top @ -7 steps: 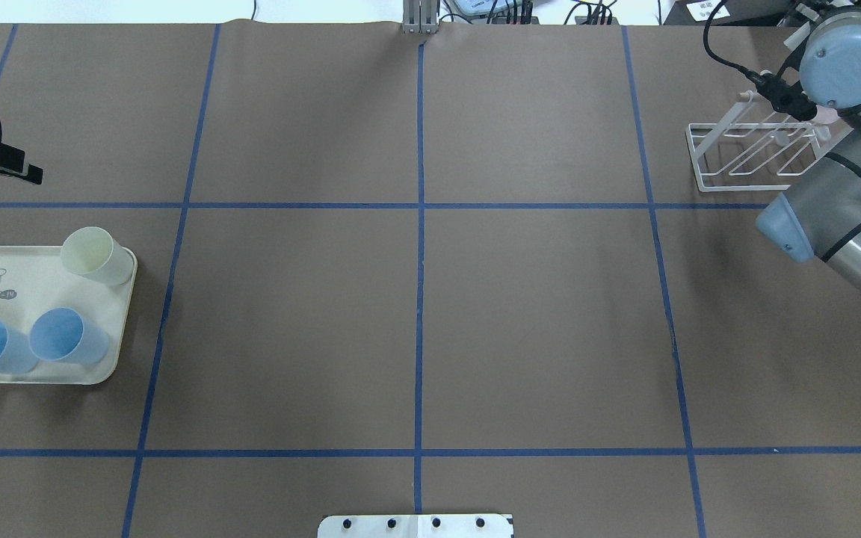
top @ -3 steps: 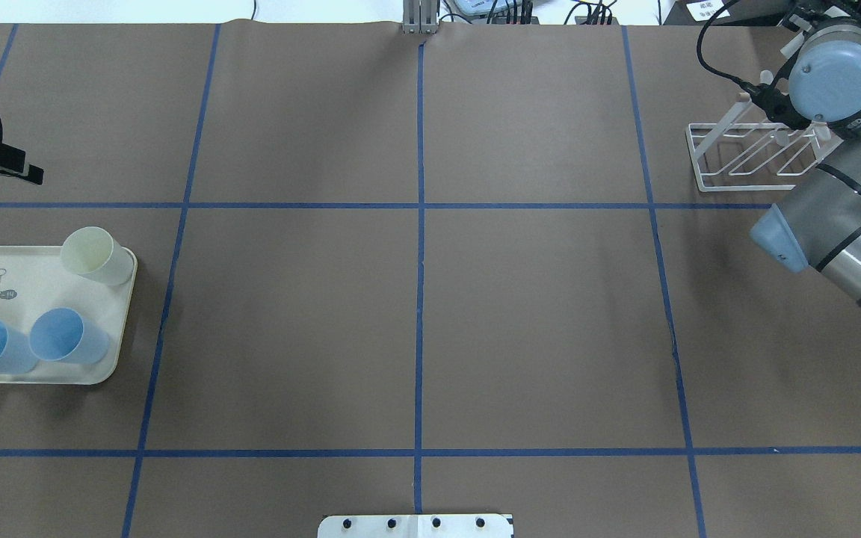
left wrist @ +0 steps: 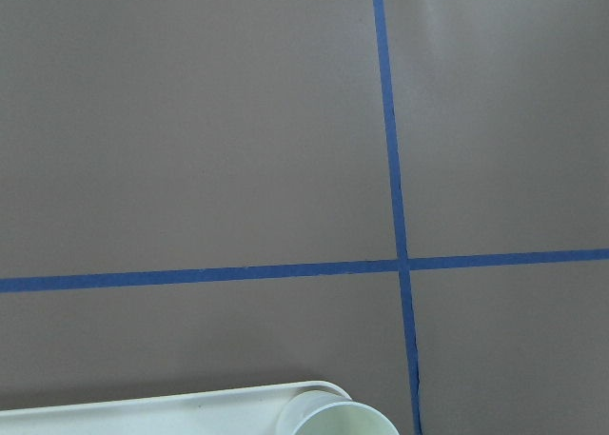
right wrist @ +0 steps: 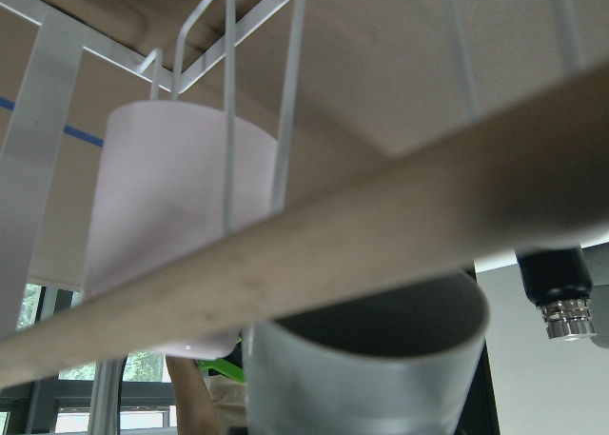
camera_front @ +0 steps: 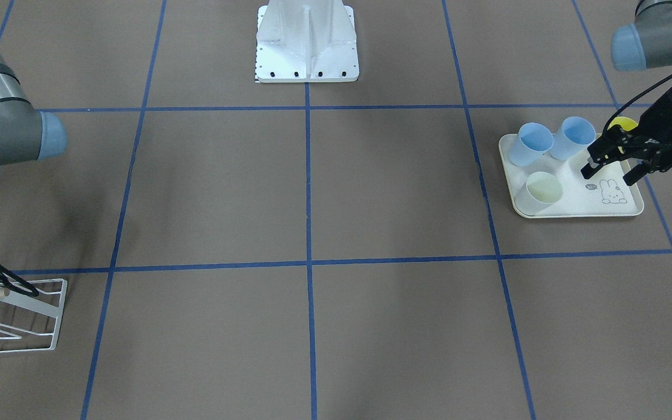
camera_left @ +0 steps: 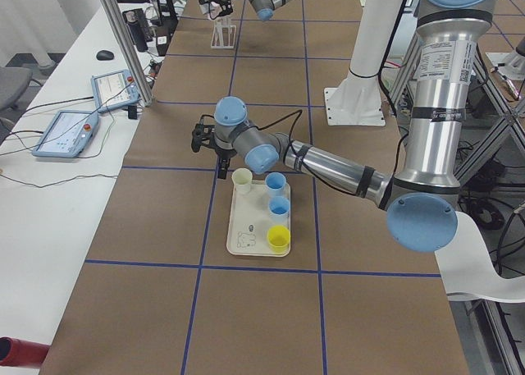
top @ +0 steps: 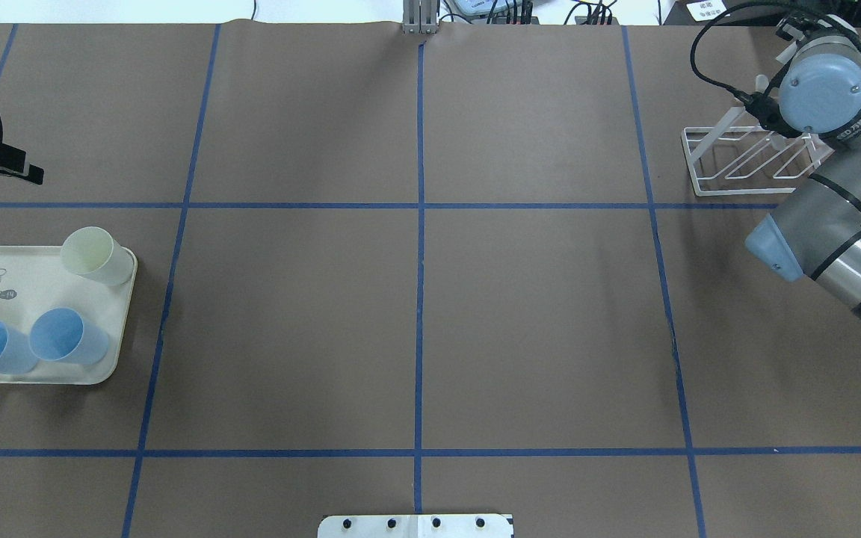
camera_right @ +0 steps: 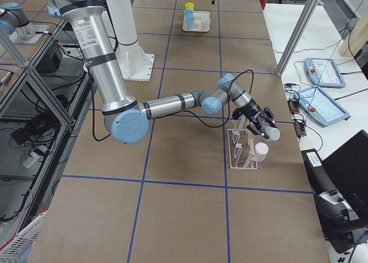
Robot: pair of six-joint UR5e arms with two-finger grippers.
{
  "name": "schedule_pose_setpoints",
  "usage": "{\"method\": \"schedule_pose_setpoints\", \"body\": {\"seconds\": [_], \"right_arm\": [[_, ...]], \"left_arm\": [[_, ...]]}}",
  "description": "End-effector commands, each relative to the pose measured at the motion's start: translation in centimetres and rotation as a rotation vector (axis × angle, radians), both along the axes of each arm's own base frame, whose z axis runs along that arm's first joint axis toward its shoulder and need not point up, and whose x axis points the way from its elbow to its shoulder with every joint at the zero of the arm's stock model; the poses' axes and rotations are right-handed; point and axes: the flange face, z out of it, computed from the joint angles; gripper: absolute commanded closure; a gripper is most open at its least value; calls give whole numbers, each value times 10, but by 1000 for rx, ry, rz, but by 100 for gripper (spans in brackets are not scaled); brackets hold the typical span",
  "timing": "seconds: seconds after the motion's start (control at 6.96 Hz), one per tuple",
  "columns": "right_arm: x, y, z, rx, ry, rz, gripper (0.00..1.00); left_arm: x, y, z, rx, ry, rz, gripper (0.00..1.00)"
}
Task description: Transfer IKEA cup to right arm and place on rack
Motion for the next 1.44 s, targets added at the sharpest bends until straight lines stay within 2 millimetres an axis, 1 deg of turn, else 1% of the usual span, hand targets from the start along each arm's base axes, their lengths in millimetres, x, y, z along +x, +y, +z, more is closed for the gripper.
{"method": "schedule_pose_setpoints", "body": {"seconds": [0.0,0.29,0.43,1.01,1.29], "right_arm": [[0,2,0,3,11,-7,76],[5,4,-1,6,37,-30,75],[6,6,2,4,39,-31,75],[10,6,1,23,76,-4,75],[11,6,-4,36,77,10,75]], "left_arm": [[0,-1,-2,3,2,-1,0],[2,-3,-7,-14,12,-15,0],[2,-3,-7,-16,12,-14,0],[2,-3,-6,-18,12,-15,0],[2,-3,-5,-20,11,-15,0]]}}
